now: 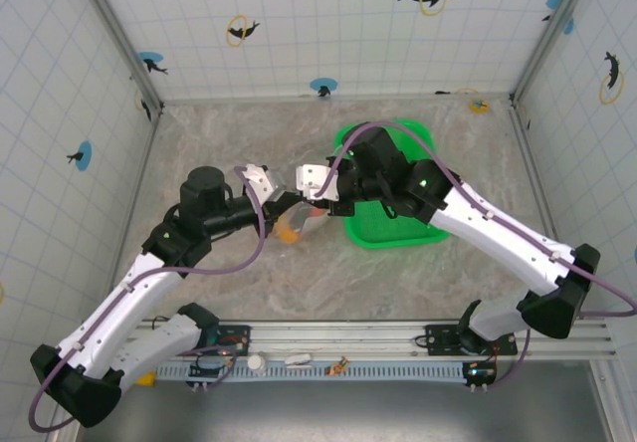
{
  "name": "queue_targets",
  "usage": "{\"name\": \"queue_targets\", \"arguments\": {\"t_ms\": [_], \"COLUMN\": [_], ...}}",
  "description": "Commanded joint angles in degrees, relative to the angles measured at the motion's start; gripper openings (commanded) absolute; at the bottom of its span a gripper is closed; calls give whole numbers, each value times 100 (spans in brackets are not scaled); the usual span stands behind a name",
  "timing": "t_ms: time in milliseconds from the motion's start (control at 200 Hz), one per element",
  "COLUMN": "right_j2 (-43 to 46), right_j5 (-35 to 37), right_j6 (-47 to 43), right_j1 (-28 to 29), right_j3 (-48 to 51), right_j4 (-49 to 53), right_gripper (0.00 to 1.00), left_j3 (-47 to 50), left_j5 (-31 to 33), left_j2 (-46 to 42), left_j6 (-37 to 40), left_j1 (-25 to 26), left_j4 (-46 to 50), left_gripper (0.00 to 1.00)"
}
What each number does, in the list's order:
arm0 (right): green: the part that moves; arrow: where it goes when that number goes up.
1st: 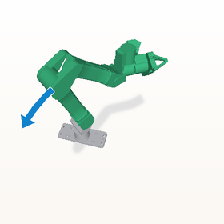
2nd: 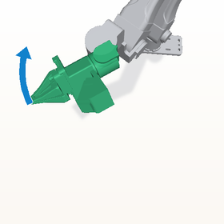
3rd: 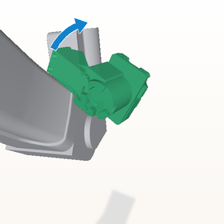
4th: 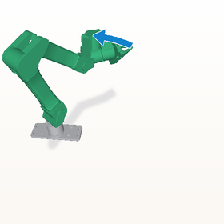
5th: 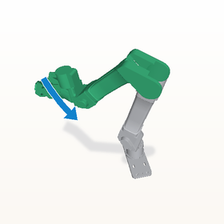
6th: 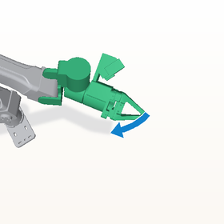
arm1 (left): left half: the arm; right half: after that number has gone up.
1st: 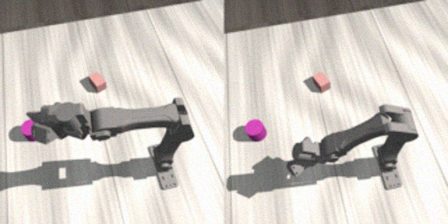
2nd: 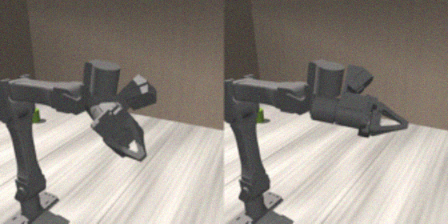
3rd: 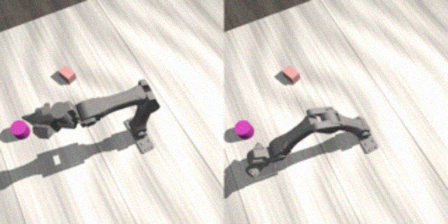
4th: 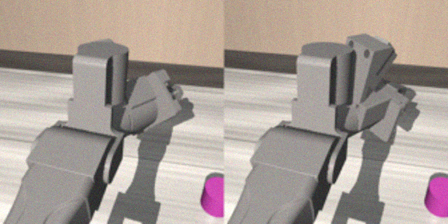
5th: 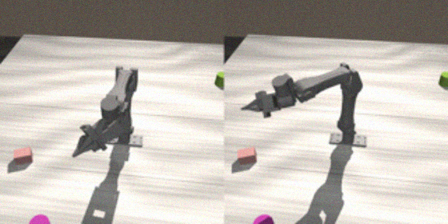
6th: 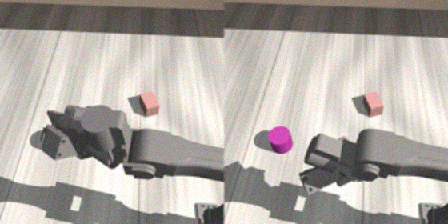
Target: Place the food in the zip-top bag and seal the zipper
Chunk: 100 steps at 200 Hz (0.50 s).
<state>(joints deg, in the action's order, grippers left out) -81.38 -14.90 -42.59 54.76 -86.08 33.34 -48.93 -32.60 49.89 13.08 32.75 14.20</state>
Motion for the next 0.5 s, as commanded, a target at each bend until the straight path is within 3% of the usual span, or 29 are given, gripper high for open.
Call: {"name": "queue_targets", "arguments": {"t_ms": [0,210,495], "right_j2": [-44,-71,-62], "right_j5": [-6,25,163], "right_j6": [1,21,-21], "right_j1": [26,34,35], "right_j3": [-168,-153,-40], "right_j4": [-58,-45,-108], "right_gripper": [31,17,10], "left_j3": [-69,-56,11], "left_j5": [-150,-161,-150], "left_j2": [-52,-80,-118], "left_j6": [-43,-83,-114], "left_j1": [43,45,40], "left_j4": [25,-3,-98], "left_gripper": [0,0,0]}}
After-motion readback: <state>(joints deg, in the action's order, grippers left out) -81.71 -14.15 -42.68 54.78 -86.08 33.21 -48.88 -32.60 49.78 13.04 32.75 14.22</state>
